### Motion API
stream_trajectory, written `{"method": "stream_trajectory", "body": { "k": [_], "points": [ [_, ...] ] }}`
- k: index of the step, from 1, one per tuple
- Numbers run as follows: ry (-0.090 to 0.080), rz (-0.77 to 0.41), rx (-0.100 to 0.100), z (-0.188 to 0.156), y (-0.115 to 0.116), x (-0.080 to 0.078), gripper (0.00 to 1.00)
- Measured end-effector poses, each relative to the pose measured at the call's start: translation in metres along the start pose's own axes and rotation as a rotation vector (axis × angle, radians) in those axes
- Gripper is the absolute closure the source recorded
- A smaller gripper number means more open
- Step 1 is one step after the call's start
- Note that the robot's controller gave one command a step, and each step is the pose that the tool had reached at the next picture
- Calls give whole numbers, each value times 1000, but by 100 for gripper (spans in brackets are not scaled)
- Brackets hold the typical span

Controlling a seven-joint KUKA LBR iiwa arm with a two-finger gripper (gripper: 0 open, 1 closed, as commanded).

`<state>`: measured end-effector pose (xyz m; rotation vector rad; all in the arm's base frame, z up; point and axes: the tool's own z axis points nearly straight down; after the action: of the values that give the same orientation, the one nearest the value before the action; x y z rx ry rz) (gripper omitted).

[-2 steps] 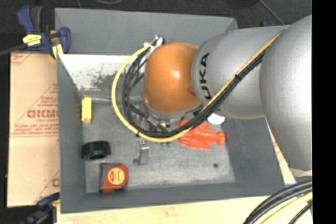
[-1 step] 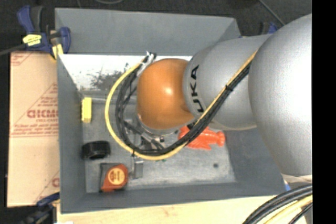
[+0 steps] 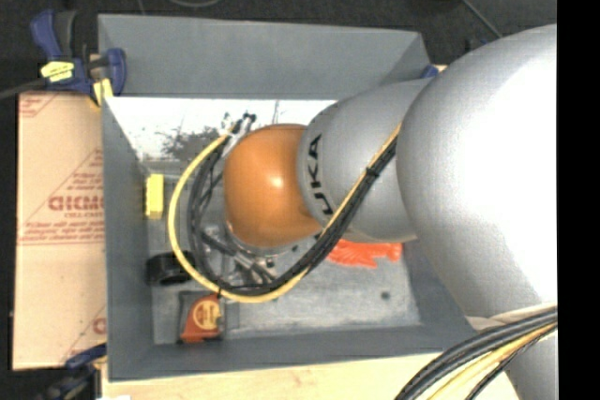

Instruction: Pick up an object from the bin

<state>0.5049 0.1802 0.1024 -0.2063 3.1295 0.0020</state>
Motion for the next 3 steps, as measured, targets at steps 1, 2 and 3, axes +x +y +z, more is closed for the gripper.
{"method": "stream_trajectory", "body": {
  "k": [1, 2, 3],
  "points": [
    [6, 117, 1, 22, 13, -3, 0],
    [-10, -109, 5, 25, 34, -17, 100],
    [-9, -108, 5, 25, 34, -17, 100]
  ]
}}
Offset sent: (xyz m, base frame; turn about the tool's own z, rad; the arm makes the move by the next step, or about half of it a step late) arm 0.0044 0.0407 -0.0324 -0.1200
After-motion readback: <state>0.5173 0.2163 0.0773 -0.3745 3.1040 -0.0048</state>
